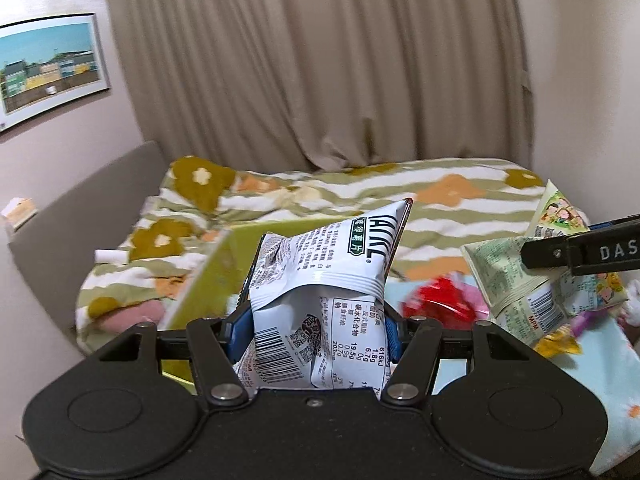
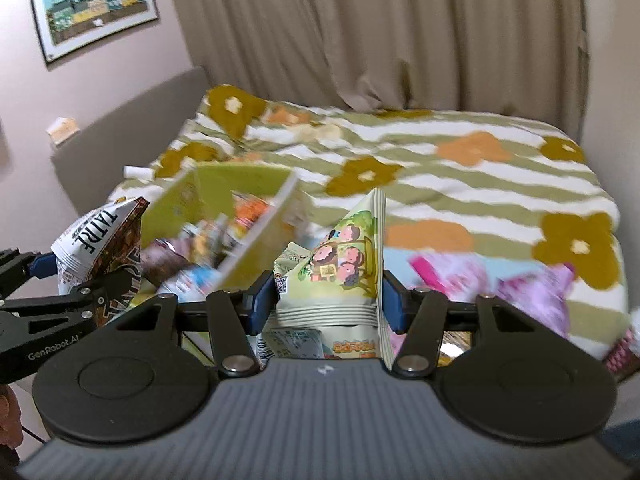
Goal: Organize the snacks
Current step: 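Lower the TATRE bag into the box with the left gripper while the right drops the green bag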
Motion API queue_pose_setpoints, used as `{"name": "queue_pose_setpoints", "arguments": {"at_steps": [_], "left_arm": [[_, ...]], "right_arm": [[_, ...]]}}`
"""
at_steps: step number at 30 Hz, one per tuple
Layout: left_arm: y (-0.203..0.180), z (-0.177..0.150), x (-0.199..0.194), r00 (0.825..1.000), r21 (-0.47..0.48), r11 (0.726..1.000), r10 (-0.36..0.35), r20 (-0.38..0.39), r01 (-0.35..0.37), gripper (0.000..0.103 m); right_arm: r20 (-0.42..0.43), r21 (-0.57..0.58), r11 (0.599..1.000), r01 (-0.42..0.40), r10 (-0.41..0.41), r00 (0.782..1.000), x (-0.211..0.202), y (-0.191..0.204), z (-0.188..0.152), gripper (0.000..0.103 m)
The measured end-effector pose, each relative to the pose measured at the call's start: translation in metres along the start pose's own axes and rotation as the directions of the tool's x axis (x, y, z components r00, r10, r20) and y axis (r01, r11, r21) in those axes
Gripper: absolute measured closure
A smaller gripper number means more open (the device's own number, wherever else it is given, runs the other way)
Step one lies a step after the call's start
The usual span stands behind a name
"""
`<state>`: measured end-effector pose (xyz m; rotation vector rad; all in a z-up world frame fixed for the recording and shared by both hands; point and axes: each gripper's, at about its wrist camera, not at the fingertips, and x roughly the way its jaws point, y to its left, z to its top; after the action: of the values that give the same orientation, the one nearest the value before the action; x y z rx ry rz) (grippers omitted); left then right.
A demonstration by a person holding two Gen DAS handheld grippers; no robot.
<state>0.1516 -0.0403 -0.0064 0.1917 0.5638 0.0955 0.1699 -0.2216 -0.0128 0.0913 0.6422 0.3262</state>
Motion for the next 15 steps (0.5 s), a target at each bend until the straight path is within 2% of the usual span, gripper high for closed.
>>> {"name": "queue_pose_setpoints", "arguments": {"at_steps": [7,11,15], "left_arm": [[0.066,0.022,0.034,0.999,-0.011,0.999,0.039,0.005,-0.039,0.038],[0.101,0.034,0.057,1.0,-0.005,1.0,0.028,0.001,-0.028,0.038],[0.126,0.046,0.088,1.0,0.007,1.0,-0.019,-0.012,0.019,0.037]], "right_arm": [[0.022,-0.021,0.999,-0.043,0.043,0.999,0.046,0.059,0.045,0.033],[0.027,-0.02,0.999,-0.045,0.046,0.999,0.078,0.09,0.067,0.033],[0.023,-0.007,1.0,-0.031,0.031,0.999,0.11,0.115,0.082,0.033]]}}
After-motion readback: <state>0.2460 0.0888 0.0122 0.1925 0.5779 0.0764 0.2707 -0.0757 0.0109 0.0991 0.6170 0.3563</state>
